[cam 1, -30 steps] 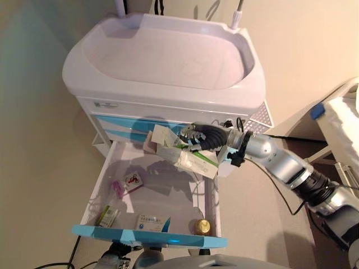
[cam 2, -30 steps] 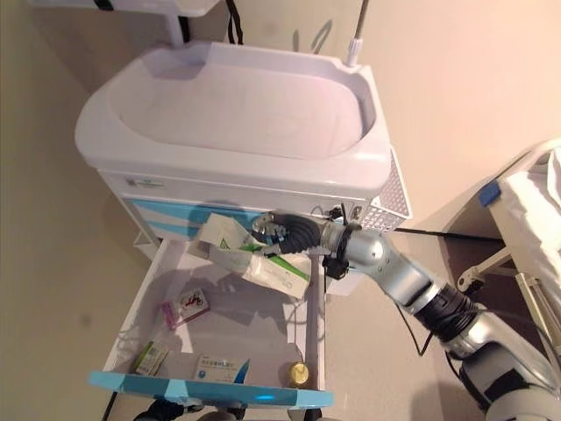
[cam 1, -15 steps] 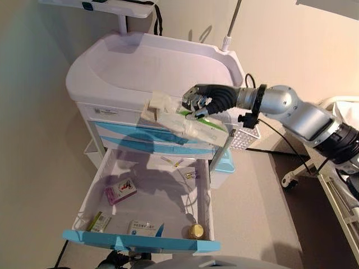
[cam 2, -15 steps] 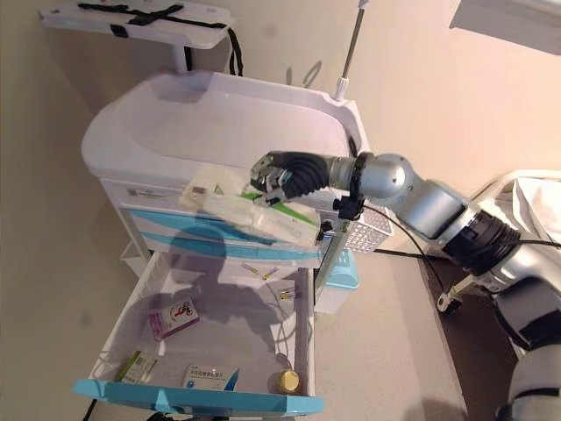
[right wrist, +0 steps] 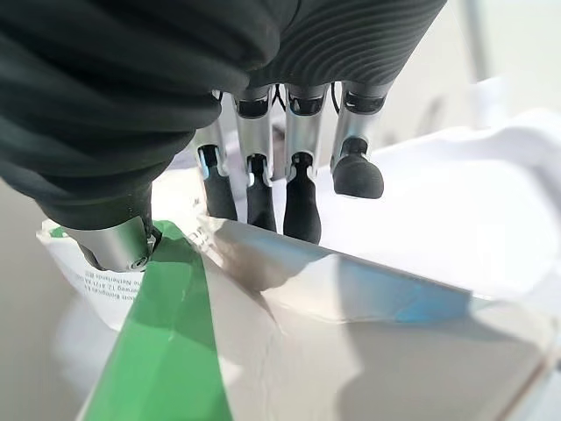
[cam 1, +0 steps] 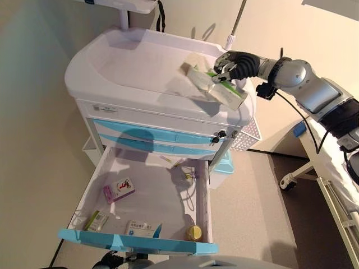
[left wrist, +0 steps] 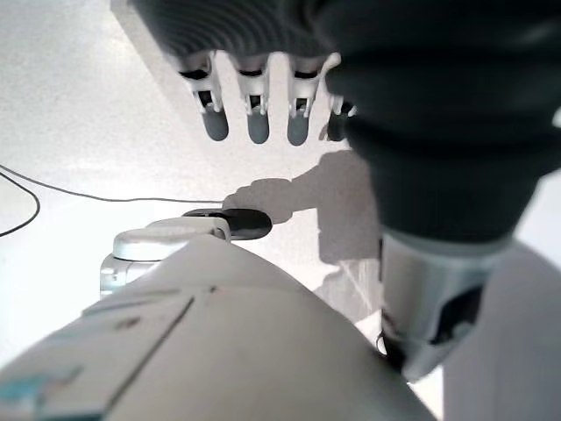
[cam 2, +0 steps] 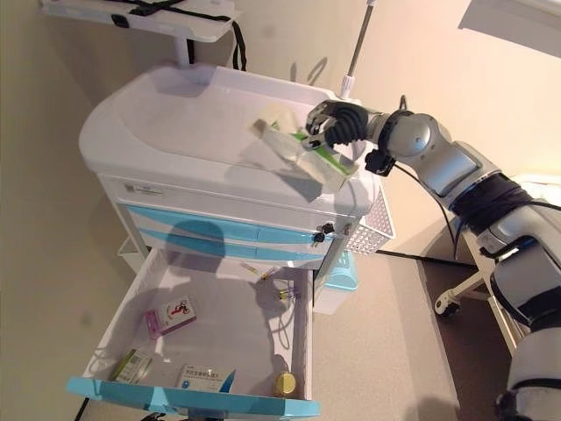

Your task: Open the drawer and pick up the medicine

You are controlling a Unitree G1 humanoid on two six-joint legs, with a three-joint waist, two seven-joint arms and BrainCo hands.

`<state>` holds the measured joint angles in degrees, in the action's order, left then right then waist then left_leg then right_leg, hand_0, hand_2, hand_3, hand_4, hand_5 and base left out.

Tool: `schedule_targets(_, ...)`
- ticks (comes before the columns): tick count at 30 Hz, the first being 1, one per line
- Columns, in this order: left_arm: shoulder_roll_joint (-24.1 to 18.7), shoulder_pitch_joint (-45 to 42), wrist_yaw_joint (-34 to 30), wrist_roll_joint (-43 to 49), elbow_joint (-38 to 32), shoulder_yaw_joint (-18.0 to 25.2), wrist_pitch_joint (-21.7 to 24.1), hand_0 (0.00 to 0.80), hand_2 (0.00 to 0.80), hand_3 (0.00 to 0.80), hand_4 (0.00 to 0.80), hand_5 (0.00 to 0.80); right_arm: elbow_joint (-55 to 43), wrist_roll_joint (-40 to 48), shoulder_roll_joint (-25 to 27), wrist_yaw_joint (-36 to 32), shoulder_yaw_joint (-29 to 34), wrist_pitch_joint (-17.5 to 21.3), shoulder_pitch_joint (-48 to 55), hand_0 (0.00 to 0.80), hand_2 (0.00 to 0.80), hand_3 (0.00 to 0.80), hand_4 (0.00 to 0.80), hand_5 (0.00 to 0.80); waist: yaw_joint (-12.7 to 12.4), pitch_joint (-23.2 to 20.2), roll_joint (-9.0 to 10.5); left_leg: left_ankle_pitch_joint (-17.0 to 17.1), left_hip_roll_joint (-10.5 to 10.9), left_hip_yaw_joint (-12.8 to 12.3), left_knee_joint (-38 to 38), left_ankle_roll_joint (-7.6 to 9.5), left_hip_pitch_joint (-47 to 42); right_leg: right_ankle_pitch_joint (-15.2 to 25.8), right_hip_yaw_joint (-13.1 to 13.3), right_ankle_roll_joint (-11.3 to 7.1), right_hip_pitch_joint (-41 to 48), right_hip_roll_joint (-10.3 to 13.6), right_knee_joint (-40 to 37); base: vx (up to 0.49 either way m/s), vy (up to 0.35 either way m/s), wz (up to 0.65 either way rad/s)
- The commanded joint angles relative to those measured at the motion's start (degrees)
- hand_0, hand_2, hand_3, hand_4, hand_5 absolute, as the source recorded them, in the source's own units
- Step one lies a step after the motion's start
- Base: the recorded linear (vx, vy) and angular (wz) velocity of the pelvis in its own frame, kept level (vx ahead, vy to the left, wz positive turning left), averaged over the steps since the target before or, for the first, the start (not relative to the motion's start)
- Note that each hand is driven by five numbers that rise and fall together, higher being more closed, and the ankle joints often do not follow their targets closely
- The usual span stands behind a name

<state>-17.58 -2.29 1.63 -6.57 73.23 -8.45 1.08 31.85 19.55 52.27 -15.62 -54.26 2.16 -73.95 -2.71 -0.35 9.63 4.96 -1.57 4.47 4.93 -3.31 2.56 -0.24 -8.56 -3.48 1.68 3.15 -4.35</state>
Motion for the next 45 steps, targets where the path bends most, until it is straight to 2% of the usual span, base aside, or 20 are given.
schedule_targets(1, -2.6, 0.9, -0.4, -1.2, 3.3, -0.8, 0.3, 0.000, 0.000, 0.000, 0.000, 0.000, 6.2, -2.6, -0.4, 4.1, 0.5, 1.3, -9.9, 0.800, 0.800, 0.800, 0.800, 0.800, -2.6, 1.9, 3.23, -6.5, 3.8, 0.1, -4.0, 2.31, -0.7, 1.8, -0.4, -3.10, -4.0, 1.7, 4.4, 0.015, -0.008, 0.11)
schedule_targets(10, -4.7, 2.5, -0.3, -2.5, 2.9, -1.1, 0.3, 0.000, 0.000, 0.000, 0.000, 0.000, 19.4, -10.1, -4.4, 7.8, 1.1, 0.1, -13.9, 0.800, 0.800, 0.800, 0.800, 0.800, -4.2, 4.8, 3.58, -6.1, 4.2, 2.0, -5.7, 2.14, 2.1, 1.4, -1.8, -2.69, -5.7, 1.8, 5.8, 0.001, -0.014, 0.08)
schedule_targets(14, -6.0, 4.3, 0.3, -3.5, 2.5, -1.5, 0.3, 0.000, 0.000, 0.000, 0.000, 0.000, 24.3, -14.7, -5.5, 11.5, 1.8, -0.3, -15.8, 0.800, 0.800, 0.800, 0.800, 0.800, -5.4, 6.6, 3.80, -5.2, 4.4, 4.0, -6.1, 1.89, 4.6, 1.3, -3.5, -2.45, -7.0, 1.5, 5.7, 0.012, -0.034, 0.19)
schedule_targets(16, -6.0, 4.3, 0.3, -3.5, 2.5, -1.5, 0.3, 0.000, 0.000, 0.000, 0.000, 0.000, 24.3, -14.7, -5.5, 11.5, 1.8, -0.3, -15.8, 0.800, 0.800, 0.800, 0.800, 0.800, -5.3, 6.6, 3.81, -5.2, 4.4, 4.1, -6.1, 1.89, 4.6, 1.2, -3.6, -2.45, -7.0, 1.5, 5.8, -0.005, -0.019, 0.28)
schedule_targets(20, -6.6, 5.5, 0.7, -3.9, 2.2, -2.2, 0.6, 0.000, 0.000, 0.000, 0.000, 0.000, 27.4, -16.2, -5.9, 13.5, 2.0, -0.3, -17.7, 0.800, 0.800, 0.800, 0.800, 0.800, -6.4, 8.1, 3.72, -4.0, 4.7, 6.5, -6.0, 1.54, 6.7, 1.0, -5.6, -2.22, -8.0, 1.7, 6.0, 0.006, -0.030, 0.27)
schedule_targets(31, -6.4, 6.8, 0.5, -4.4, 1.2, -4.1, 0.6, 0.000, 0.000, 0.000, 0.000, 0.000, 30.9, -21.0, -5.5, 13.5, -0.4, -0.8, -18.8, 0.800, 0.800, 0.800, 0.800, 0.800, -8.5, 10.3, 2.64, -2.7, 5.8, 10.6, -6.1, 1.23, 9.4, 0.5, -9.6, -2.14, -8.8, 2.5, 6.2, 0.008, -0.016, 0.25)
schedule_targets(32, -5.8, 4.1, 0.0, -3.9, 0.0, -3.8, 1.5, 0.000, 0.000, 0.000, 0.000, 0.000, 30.3, -21.1, -4.5, 13.5, 0.0, -1.0, -18.5, 0.800, 0.800, 0.800, 0.800, 0.800, -9.5, 10.8, 2.64, -2.5, 6.0, 11.4, -6.1, 1.19, 9.6, 0.4, -10.3, -2.09, -8.7, 2.7, 6.2, 0.010, -0.043, 0.22)
schedule_targets(34, -3.8, 5.4, 0.7, -2.8, 0.1, -5.2, 1.1, 0.000, 0.000, 0.000, 0.000, 0.000, 29.1, -21.0, -4.0, 13.7, -0.4, -0.5, -17.1, 0.800, 0.800, 0.800, 0.800, 0.800, -9.1, 10.9, 2.62, -2.4, 6.0, 11.7, -6.1, 1.15, 10.0, 0.3, -10.6, -2.07, -8.9, 2.7, 6.3, -0.001, -0.033, 0.19)
schedule_targets(36, -3.6, 5.7, 0.4, -2.8, -0.3, -5.7, 1.1, 0.000, 0.000, 0.000, 0.000, 0.000, 28.9, -20.7, -3.7, 13.0, -0.5, -0.6, -17.1, 0.800, 0.800, 0.800, 0.800, 0.800, -9.2, 10.9, 2.54, -2.4, 6.1, 11.9, -6.1, 1.13, 10.1, 0.3, -10.7, -2.00, -9.0, 2.7, 6.3, -0.002, -0.009, 0.19)
schedule_targets(37, -3.4, 6.1, 0.6, -3.1, -0.5, -6.0, 0.9, 0.000, 0.000, 0.000, 0.000, 0.000, 28.9, -20.2, -4.0, 12.4, -0.7, -0.9, -17.2, 0.580, 0.580, 0.580, 0.580, 0.580, -9.3, 11.0, 2.55, -2.4, 6.1, 11.9, -6.0, 1.17, 10.1, 0.2, -10.7, -1.96, -9.0, 2.7, 6.3, 0.005, -0.008, 0.08)
schedule_targets(38, -3.1, 6.4, 0.8, -3.4, -0.6, -6.3, 0.9, 0.000, 0.000, 0.000, 0.000, 0.000, 29.0, -19.8, -4.5, 12.1, -0.9, -0.9, -17.3, 0.000, 0.000, 0.000, 0.000, 0.000, -9.2, 11.0, 2.53, -2.4, 6.0, 11.8, -5.9, 1.15, 10.0, 0.2, -10.7, -1.90, -8.9, 2.7, 6.2, 0.000, 0.000, 0.00)
schedule_targets(45, -2.8, 7.1, 0.5, -3.7, -0.9, -6.9, 0.9, 0.000, 0.000, 0.000, 0.000, 0.000, 29.0, -18.2, -6.7, 11.4, 0.0, -0.9, -16.5, 0.000, 0.000, 0.000, 0.000, 0.000, -8.9, 10.8, 2.16, -2.4, 6.0, 11.9, -5.9, 1.02, 9.9, 0.0, -10.6, -1.75, -8.8, 2.7, 6.3, 0.000, 0.000, 0.00)
